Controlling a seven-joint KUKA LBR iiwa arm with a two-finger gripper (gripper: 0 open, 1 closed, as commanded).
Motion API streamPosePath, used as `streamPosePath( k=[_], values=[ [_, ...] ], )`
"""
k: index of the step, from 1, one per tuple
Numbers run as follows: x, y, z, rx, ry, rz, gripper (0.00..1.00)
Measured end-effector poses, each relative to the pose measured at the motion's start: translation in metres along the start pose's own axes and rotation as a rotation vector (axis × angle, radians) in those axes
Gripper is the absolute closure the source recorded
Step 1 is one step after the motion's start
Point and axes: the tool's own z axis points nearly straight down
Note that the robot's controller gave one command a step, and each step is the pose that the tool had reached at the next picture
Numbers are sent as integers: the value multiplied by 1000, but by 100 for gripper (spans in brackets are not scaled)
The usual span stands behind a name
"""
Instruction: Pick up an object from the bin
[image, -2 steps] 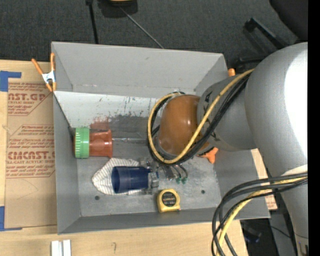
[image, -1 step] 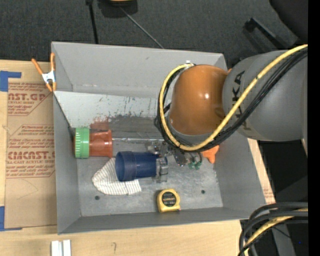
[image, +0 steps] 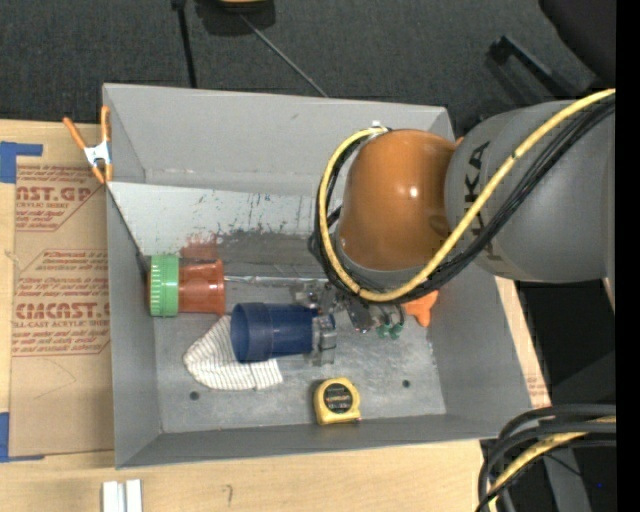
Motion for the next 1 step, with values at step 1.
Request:
streamPosePath(
  k=[1],
  values=[
    [0, -8, -56, 0, 5, -2, 100]
  ],
)
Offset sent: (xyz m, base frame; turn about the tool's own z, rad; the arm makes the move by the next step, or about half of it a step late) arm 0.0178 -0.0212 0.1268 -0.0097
